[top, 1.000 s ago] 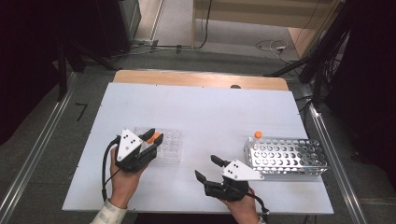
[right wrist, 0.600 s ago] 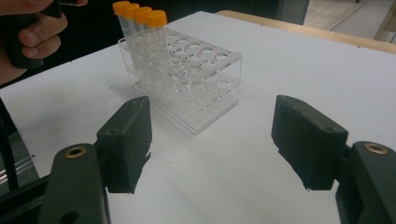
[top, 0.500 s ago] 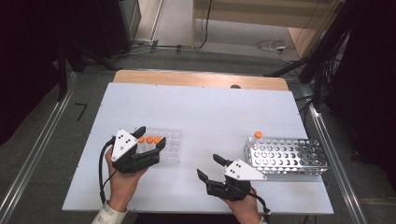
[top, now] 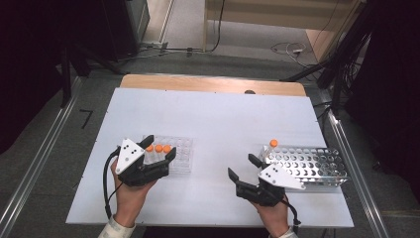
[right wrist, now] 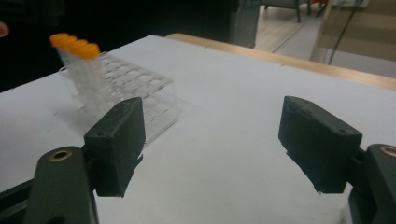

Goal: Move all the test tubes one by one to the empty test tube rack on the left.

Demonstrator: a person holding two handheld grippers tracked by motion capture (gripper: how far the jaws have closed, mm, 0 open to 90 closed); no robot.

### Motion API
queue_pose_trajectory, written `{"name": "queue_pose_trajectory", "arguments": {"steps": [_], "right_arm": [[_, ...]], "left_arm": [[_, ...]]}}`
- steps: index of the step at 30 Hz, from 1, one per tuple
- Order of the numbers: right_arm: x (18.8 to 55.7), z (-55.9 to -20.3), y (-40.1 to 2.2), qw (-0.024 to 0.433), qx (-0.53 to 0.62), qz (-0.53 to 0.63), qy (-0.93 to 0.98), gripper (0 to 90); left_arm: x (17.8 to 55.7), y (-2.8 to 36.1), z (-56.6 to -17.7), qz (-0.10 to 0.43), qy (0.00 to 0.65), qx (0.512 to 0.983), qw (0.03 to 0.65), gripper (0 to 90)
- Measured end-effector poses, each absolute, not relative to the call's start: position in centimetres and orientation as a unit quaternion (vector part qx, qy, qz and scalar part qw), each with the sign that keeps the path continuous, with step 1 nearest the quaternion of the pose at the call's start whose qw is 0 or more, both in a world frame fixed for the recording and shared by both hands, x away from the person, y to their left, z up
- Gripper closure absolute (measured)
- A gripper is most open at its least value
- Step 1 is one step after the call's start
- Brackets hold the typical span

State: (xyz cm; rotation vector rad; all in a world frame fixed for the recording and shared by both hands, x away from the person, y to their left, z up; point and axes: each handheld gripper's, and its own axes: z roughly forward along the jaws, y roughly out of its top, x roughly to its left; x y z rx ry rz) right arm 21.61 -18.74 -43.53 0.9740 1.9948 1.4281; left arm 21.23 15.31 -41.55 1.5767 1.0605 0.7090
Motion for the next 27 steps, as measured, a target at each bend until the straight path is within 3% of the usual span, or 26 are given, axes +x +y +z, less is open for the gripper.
{"name": "queue_pose_trajectory", "arguments": {"steps": [9, 18, 27], "right_arm": [[23.0, -43.5, -22.3, 0.314, 0.406, 0.512, 0.689, 21.6], [24.8, -44.7, -24.4, 0.333, 0.446, 0.495, 0.667, 23.5], [26.2, -45.8, -24.9, 0.323, 0.473, 0.471, 0.67, 39.5]], "left_arm": [[21.3, 15.4, -41.7, 0.296, 0.447, 0.659, 0.528, 22.0], [21.3, 15.3, -41.8, 0.295, 0.447, 0.66, 0.527, 22.2], [21.4, 15.1, -42.0, 0.293, 0.446, 0.663, 0.525, 22.4]]}}
